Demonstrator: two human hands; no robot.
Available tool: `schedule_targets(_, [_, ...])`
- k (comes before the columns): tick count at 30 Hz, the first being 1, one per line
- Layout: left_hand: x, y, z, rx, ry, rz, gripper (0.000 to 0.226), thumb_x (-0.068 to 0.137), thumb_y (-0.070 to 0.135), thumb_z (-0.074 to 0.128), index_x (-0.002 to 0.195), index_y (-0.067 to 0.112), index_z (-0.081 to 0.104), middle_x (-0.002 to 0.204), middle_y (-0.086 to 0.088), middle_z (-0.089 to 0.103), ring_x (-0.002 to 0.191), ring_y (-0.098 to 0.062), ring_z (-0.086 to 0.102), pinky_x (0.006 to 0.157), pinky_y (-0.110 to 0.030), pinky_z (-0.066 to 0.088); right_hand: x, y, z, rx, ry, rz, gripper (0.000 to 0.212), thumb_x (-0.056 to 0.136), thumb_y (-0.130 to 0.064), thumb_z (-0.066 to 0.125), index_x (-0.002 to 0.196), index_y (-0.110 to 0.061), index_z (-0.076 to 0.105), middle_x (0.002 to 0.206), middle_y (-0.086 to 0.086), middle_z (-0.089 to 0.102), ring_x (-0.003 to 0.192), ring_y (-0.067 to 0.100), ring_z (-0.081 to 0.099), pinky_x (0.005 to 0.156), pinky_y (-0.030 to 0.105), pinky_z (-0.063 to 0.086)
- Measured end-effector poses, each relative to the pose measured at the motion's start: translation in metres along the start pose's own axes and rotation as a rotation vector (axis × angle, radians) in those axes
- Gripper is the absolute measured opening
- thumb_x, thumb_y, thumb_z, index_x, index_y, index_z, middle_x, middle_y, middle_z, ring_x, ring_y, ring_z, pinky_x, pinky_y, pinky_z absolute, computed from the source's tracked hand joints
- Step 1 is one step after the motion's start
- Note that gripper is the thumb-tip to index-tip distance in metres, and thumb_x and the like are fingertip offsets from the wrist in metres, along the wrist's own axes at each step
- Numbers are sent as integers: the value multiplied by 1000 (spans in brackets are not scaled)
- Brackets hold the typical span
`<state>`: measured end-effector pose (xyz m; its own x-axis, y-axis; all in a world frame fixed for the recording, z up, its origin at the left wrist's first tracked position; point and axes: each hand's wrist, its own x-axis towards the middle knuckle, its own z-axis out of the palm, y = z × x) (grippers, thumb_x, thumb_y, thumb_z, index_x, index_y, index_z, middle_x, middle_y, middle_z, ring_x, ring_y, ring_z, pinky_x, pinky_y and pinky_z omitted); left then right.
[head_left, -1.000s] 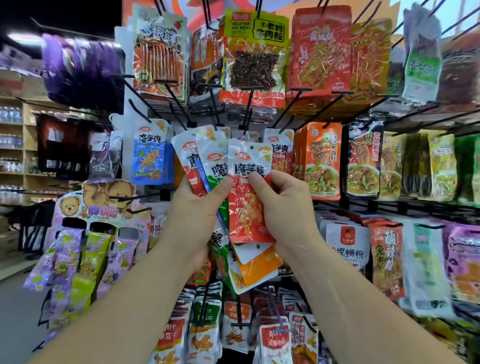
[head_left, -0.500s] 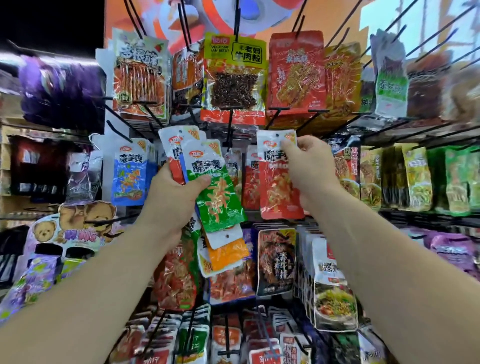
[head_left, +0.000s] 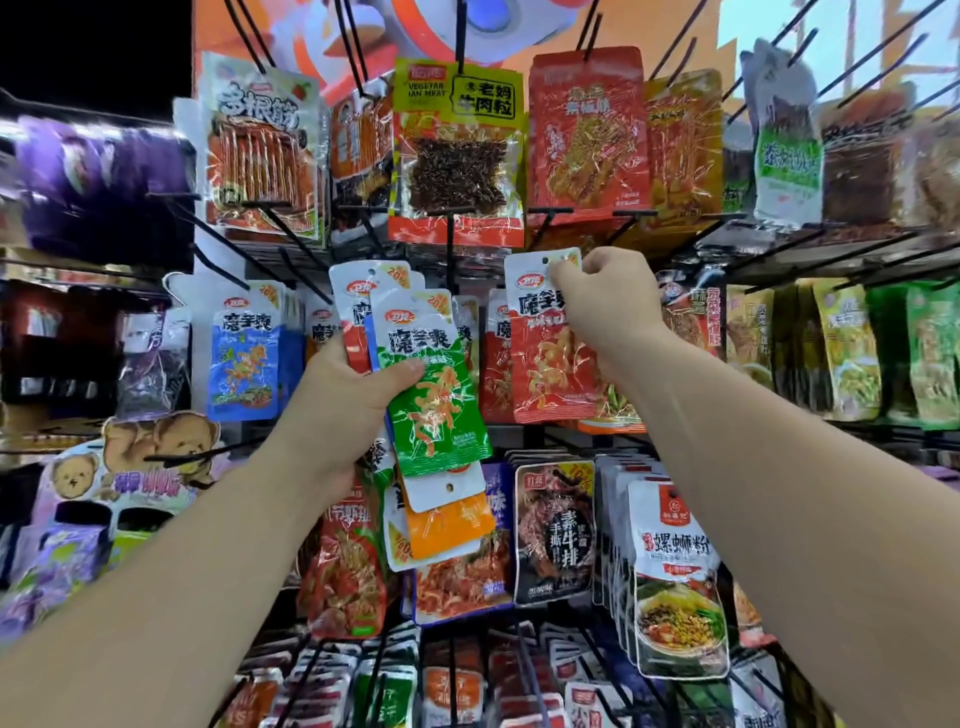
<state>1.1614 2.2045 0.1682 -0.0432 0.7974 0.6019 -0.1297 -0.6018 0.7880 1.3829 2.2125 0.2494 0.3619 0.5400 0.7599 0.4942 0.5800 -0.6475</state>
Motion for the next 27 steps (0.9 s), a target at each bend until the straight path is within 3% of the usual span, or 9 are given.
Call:
schedule_targets(6, [-1,-2,-2,-7,-24,-2,21,95,7,73,111,18,65,103,-7,80,96,-30,78,83,-48,63,6,-1,4,-33,18,-44,48,101,-33,62,64,-18,34,58,-1,25,53,19,24,54,32,24])
schedule_targets(10, [0,-3,-2,-6,-24,-6,28,94,8,74,119,16,65,109,-9,79,99,-30,77,90,-54,61,8,9,2,-158,37,-99,38,96,-36,66,67,-16,54,59,1,39,55,20,35,59,31,32])
schedule_targets(12, [0,-3,-2,-5,-21,-7,30,94,8,74,121,14,64,109,-9,79,99,-30,77,91,-55,61,4,13,2,-276,57,-204,22,97,-37,68,100,-15,67,78,-3,55,67,14,49,62,27,37])
schedule_targets(14, [0,-3,-2,-16,-26,-9,31,94,7,74,122,13,64,109,-9,79,98,-30,77,91,-55,61,-4,15,1,-346,91,-370,36,94,-31,74,121,-14,58,91,-4,57,74,12,53,62,24,40])
schedule_targets(16, [1,-4,-3,-19,-29,-11,31,94,8,74,122,13,64,109,-9,79,99,-30,77,92,-55,61,-9,22,-2,-469,89,-574,33,91,-25,77,115,-12,58,104,3,56,78,19,56,69,28,47])
schedule_targets(20, [0,-5,-4,-22,-43,13,23,95,6,71,115,17,67,107,-5,80,98,-27,77,91,-51,61,-10,46,-9,-855,-55,-819,42,79,-32,87,114,-11,74,127,14,61,114,38,57,97,48,48])
schedule_targets(23, [-1,-3,-2,-22,-59,21,21,96,5,70,109,21,68,103,-2,81,94,-23,78,86,-45,63,-11,52,-11,-1115,-168,-836,58,82,-49,81,134,-26,68,154,14,49,146,41,38,117,58,30])
schedule_targets(25, [-1,-3,-1,-20,-62,22,21,97,5,69,110,21,68,102,-1,81,93,-22,78,85,-44,63,-12,50,-11,-1238,-246,-792,68,91,-60,66,153,-36,47,168,11,27,158,37,14,126,58,7])
schedule_targets(27, [-1,-3,-1,-17,-61,23,22,97,5,69,113,21,68,103,0,81,94,-21,78,85,-44,63,-13,46,-9,-1379,-307,-751,73,97,-69,45,161,-42,23,173,7,11,159,36,-5,125,62,-9])
